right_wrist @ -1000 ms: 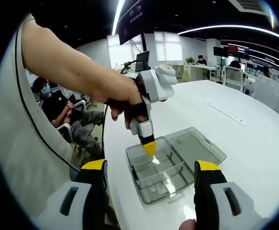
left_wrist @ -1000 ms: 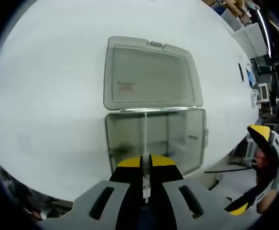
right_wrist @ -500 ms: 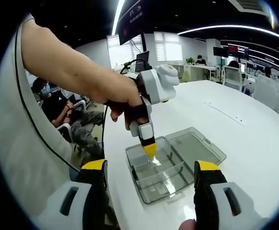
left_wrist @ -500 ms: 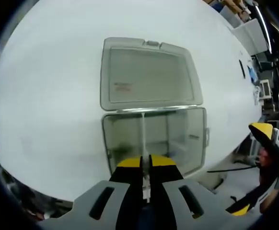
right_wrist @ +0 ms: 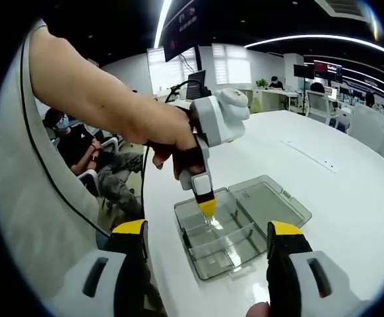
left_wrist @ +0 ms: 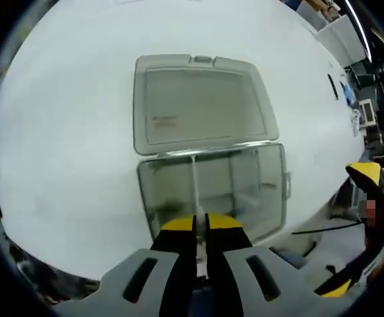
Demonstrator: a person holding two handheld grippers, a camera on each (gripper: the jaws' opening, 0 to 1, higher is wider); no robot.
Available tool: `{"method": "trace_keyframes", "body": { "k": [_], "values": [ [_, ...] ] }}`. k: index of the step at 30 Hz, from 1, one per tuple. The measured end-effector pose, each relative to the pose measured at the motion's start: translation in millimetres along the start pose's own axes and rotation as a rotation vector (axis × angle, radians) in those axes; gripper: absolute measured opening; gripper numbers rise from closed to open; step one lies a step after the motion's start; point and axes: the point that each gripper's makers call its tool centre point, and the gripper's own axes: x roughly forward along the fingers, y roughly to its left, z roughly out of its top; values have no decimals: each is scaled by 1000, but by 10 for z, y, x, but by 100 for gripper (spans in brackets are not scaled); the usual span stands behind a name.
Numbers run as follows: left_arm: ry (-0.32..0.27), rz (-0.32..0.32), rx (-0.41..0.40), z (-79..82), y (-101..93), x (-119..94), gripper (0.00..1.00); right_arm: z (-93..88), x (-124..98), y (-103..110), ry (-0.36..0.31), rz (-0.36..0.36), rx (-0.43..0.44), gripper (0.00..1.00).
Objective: Insert the divider into the dual guide fixture by aligning both edges with the guide slots and pushing it downward to the bottom, including one-sided entry, uneven engagement, binding, and posture correction.
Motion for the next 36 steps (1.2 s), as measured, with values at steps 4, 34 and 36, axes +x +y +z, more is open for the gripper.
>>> {"method": "trace_keyframes", "body": {
  "k": [4, 34, 36],
  "values": [
    [6, 4, 11, -14, -17, -15, 0, -10, -15, 0, 1, -3, 0, 71],
    [52, 140, 198, -16, -58, 75, 0, -41, -49, -28, 4, -11, 7, 71],
    [56, 148, 203, -12, -54, 89, 0, -40, -51, -26, 2, -11, 10, 71]
  ]
}}
